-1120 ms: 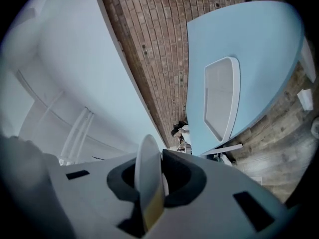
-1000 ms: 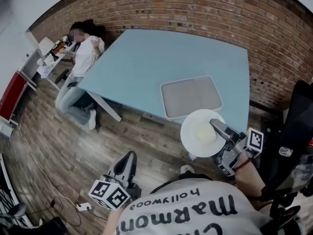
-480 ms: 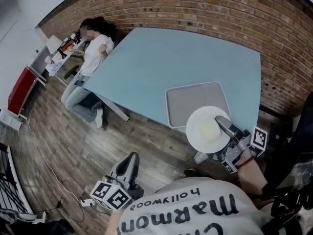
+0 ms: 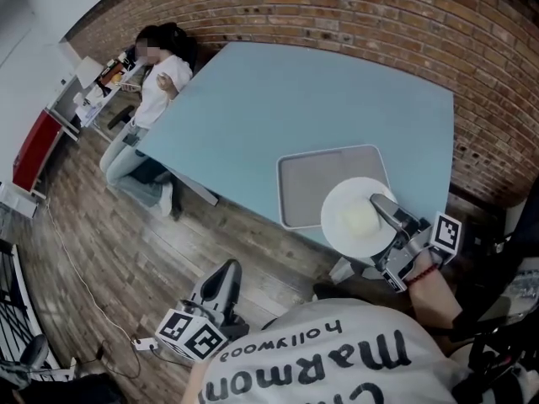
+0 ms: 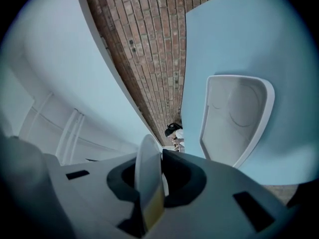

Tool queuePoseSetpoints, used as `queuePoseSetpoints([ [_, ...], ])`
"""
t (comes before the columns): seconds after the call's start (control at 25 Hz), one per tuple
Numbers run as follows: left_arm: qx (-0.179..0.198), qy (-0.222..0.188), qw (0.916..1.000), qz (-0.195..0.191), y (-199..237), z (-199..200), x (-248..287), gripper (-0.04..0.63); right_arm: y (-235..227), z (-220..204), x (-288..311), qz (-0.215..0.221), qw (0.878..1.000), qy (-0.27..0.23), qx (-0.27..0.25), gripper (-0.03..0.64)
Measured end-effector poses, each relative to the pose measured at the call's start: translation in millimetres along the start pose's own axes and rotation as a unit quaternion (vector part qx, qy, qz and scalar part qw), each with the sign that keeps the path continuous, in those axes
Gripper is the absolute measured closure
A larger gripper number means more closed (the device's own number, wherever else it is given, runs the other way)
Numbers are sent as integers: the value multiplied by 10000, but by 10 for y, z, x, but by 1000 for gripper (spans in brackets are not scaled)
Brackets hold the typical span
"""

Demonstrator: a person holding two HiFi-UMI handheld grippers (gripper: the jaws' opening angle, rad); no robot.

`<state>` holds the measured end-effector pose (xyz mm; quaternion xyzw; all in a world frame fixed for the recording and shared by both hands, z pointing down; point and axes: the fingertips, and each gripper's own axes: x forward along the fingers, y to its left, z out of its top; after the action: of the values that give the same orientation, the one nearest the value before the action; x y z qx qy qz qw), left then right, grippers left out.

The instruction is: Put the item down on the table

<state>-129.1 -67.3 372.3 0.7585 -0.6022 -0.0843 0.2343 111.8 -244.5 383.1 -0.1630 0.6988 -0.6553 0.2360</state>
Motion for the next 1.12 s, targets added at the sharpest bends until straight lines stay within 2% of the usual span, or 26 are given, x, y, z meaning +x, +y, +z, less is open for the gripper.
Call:
queuePoseSetpoints([
  [0.24,-95,52,9998,174,62,-47,72,589,-68,115,119,2,9999,114,127,565],
  [0.48,-109,80,9998,127,31,-53,242,589,-168,226,124,-111,9997,112,184,565],
  [0.68,-121,287,9994,140,-1,-131,311,589,-281,326,134,-205,9994,53,271,565],
  [0.88,-268,278,9987,344,145,-136,283,589,-419,359,263,-322,9990,105,305,565],
  [1.12,-307,374,9983,335,396,-73,402,589,-521,415,522,-385,9988,44,287,565],
])
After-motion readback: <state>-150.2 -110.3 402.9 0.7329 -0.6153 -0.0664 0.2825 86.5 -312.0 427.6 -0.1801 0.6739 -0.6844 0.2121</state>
